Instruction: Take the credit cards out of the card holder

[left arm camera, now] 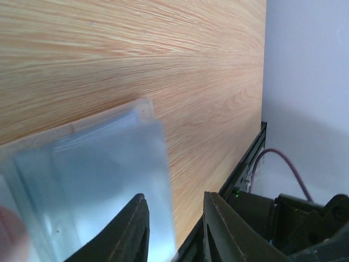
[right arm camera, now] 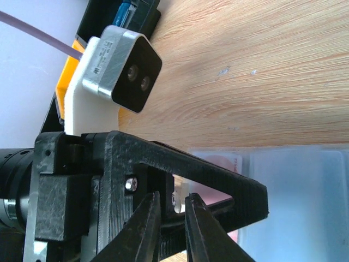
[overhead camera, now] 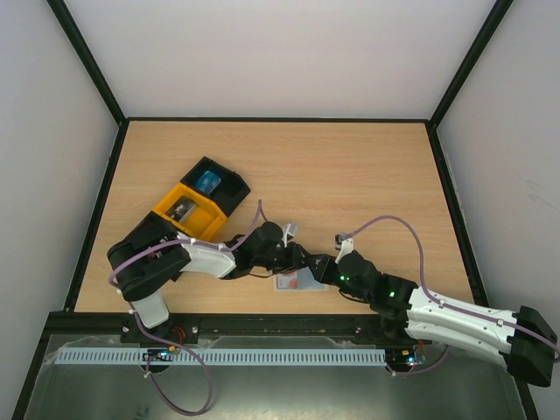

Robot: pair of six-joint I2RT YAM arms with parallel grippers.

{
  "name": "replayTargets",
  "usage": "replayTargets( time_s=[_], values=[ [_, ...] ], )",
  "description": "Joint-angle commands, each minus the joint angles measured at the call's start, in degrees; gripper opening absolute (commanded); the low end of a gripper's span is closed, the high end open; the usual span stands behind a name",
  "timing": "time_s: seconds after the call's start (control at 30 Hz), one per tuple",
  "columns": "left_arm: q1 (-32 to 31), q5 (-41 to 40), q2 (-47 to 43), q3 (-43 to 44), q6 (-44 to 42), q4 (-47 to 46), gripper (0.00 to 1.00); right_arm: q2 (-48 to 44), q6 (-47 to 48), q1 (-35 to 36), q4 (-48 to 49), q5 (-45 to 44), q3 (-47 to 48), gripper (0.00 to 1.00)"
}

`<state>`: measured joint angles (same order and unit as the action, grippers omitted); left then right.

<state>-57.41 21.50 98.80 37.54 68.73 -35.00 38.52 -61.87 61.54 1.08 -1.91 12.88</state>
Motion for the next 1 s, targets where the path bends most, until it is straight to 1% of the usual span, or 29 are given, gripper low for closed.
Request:
replayTargets(
  time_s=[0.0,0.13,0.2,0.37,0.5,0.73,0.97],
  values=[
    [-0.52,-1.15,-0.36,1.98,-2.18,2.85,0.34,-1.38,0.61,0.34,-2.49,-1.29,-0.56,0.14],
    [-0.21,-3.47,-4.04,1.72,-4.07,6.77,0.45,-1.52,0.59,0.35,-2.38,-0.60,-0.58,0.15],
    [0.51,-4.02,-6.00,1.03,-4.32,8.00,0.48,-1.39,0.61,0.34,-1.68,-0.23,-0.66,0.15],
    [2.97,-6.11,-10.89,-2.90,-4.82,10.87,0.50,1.42,0.44,0.34,0.12,1.42,-0.52,0.15],
    [4.40,-6.32,-13.73,-6.80,-4.69,10.99,0.52,5.11,0.06,0.34,1.74,2.53,-0.15,0.14],
    [5.62,-5.67,-17.10,-12.54,-3.66,8.92,0.57,12.16,-0.23,0.34,5.91,4.72,0.53,0.14],
    [7.03,-2.82,-17.78,-16.42,-2.11,3.38,0.58,19.95,-0.08,0.34,8.26,6.65,2.29,0.11]
  ],
)
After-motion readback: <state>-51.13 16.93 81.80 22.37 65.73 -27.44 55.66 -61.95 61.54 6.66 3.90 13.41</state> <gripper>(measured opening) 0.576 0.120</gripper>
